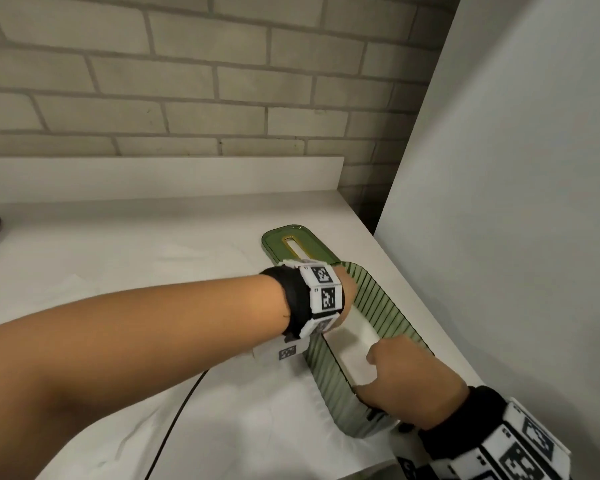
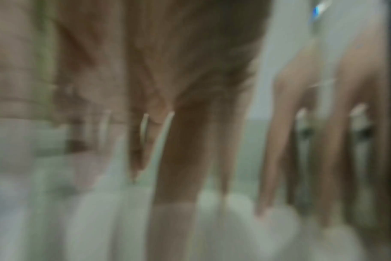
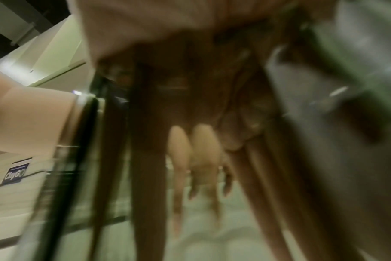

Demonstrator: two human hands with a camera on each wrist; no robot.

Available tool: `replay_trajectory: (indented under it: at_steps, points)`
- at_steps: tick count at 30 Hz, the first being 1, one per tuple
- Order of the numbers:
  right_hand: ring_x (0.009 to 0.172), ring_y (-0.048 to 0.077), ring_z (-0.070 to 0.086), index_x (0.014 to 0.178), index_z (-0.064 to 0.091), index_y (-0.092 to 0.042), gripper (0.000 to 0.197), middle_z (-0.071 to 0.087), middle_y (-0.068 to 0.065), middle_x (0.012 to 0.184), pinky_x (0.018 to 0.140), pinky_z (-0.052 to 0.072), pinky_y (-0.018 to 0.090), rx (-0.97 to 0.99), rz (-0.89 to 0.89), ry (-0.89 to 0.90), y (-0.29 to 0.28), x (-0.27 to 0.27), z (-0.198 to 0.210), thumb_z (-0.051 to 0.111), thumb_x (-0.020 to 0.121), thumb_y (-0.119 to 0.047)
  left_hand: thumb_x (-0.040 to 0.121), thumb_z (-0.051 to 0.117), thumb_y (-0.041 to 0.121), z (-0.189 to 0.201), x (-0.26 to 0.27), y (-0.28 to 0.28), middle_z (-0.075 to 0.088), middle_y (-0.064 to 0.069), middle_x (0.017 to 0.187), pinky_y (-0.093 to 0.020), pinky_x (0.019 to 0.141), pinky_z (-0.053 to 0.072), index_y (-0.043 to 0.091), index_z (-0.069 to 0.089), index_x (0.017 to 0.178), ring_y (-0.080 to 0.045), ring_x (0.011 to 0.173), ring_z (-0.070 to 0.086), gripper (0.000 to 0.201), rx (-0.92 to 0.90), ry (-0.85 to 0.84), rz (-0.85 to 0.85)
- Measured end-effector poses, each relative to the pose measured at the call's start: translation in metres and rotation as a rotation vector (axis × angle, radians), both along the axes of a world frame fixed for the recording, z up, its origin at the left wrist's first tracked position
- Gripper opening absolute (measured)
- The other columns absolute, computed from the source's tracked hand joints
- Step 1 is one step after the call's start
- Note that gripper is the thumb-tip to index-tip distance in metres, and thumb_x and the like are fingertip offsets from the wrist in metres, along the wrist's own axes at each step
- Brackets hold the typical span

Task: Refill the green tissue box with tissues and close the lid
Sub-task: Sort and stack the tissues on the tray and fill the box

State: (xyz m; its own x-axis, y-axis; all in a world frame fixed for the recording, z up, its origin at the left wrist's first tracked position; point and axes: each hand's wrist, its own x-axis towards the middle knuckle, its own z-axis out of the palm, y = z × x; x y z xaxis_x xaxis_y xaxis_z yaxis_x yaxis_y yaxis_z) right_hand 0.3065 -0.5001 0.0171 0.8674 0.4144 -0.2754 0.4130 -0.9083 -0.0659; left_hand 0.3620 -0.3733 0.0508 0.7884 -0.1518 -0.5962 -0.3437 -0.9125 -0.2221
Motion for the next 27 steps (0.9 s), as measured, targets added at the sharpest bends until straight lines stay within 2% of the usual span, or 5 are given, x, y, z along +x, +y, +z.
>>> replay_trajectory:
  at_steps: [6, 13, 19, 23, 27]
  points:
    - [0.091, 0.003, 0.062, 0.108, 0.064, -0.034, 0.032, 0.069, -0.013, 0.097, 0.082, 0.049, 0.022, 0.304, -0.081, -0.277, -0.004, -0.019, 0.010, 0.056, 0.085, -0.053, 0.075, 0.075, 0.034, 0.036, -0.026, 0.067, 0.063, 0.005, 0.115, -0.034, 0.088, 0.049, 0.020, 0.048, 0.132, -0.016, 0.106, 0.058, 0.065, -0.483, -0.357, 0.219]
    - [0.041, 0.002, 0.054, 0.059, 0.066, -0.035, 0.013, 0.055, -0.014, 0.043, 0.056, 0.042, 0.004, 0.783, 0.022, -0.195, 0.016, -0.062, 0.037, 0.073, 0.071, -0.033, 0.075, 0.073, 0.041, -0.002, -0.092, 0.176, 0.061, 0.018, 0.100, -0.024, 0.083, 0.042, 0.031, 0.051, 0.125, -0.002, 0.083, 0.050, 0.055, -0.548, -0.299, 0.583]
    - [0.074, -0.009, 0.059, 0.077, 0.057, -0.048, 0.016, 0.062, -0.029, 0.076, 0.068, 0.046, 0.008, 0.531, 0.118, 0.137, 0.051, -0.060, 0.011, 0.069, 0.080, -0.038, 0.074, 0.075, 0.037, -0.046, -0.135, 0.216, 0.057, 0.021, 0.103, -0.014, 0.077, 0.040, 0.033, 0.051, 0.123, 0.006, 0.079, 0.049, 0.054, -0.635, -0.166, 0.708]
    - [0.080, -0.003, 0.054, 0.119, 0.058, -0.034, 0.038, 0.056, -0.018, 0.101, 0.081, 0.041, 0.009, 0.324, 0.152, 0.169, 0.077, -0.055, -0.011, 0.061, 0.085, -0.047, 0.074, 0.076, 0.037, -0.059, -0.150, 0.223, 0.051, 0.016, 0.116, -0.013, 0.080, 0.041, 0.034, 0.048, 0.125, -0.003, 0.097, 0.053, 0.058, -0.736, -0.194, 0.771]
    - [0.122, 0.009, 0.044, 0.136, 0.044, -0.022, 0.057, 0.046, -0.005, 0.132, 0.101, 0.030, 0.017, 0.206, 0.174, 0.144, 0.111, -0.042, -0.025, 0.055, 0.088, -0.049, 0.074, 0.076, 0.037, -0.067, -0.158, 0.227, 0.047, 0.012, 0.121, -0.015, 0.085, 0.039, 0.032, 0.047, 0.127, -0.005, 0.102, 0.051, 0.060, -0.787, -0.199, 0.792]
